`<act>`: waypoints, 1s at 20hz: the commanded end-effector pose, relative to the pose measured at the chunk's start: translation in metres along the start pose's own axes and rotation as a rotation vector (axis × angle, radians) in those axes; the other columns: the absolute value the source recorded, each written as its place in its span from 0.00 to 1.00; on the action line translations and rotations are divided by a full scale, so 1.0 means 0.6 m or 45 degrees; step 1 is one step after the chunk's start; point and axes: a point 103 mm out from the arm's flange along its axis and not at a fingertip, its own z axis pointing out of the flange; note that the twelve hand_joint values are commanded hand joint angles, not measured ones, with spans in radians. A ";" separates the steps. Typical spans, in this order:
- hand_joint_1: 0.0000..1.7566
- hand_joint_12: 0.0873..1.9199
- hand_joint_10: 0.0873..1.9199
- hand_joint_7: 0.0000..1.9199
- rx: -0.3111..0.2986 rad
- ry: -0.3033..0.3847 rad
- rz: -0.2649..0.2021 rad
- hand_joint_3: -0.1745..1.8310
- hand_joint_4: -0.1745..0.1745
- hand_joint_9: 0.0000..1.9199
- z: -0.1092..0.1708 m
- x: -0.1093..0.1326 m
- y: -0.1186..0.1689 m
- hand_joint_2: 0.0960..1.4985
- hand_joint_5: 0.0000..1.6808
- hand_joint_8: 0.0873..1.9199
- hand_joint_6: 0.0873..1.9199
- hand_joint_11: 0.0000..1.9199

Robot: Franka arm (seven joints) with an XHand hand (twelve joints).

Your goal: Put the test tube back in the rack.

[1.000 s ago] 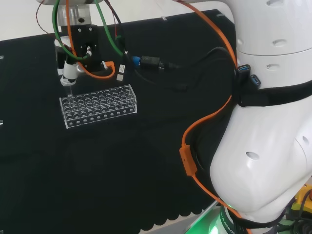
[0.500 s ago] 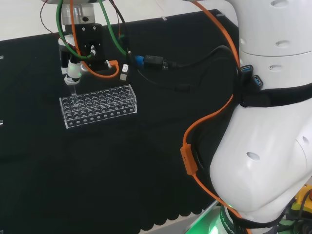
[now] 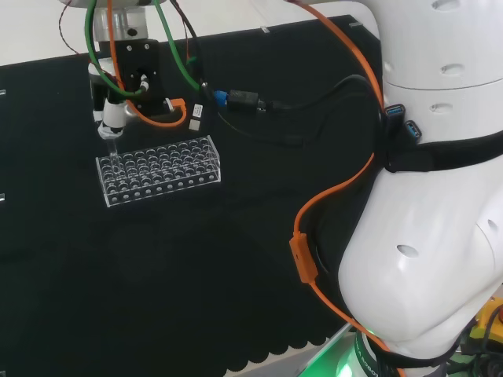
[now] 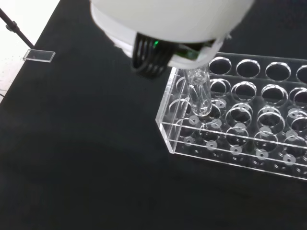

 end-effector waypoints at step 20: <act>0.76 0.66 0.23 0.81 0.025 0.000 0.007 0.52 0.12 0.64 0.009 -0.006 0.002 0.28 0.77 0.15 0.29 0.35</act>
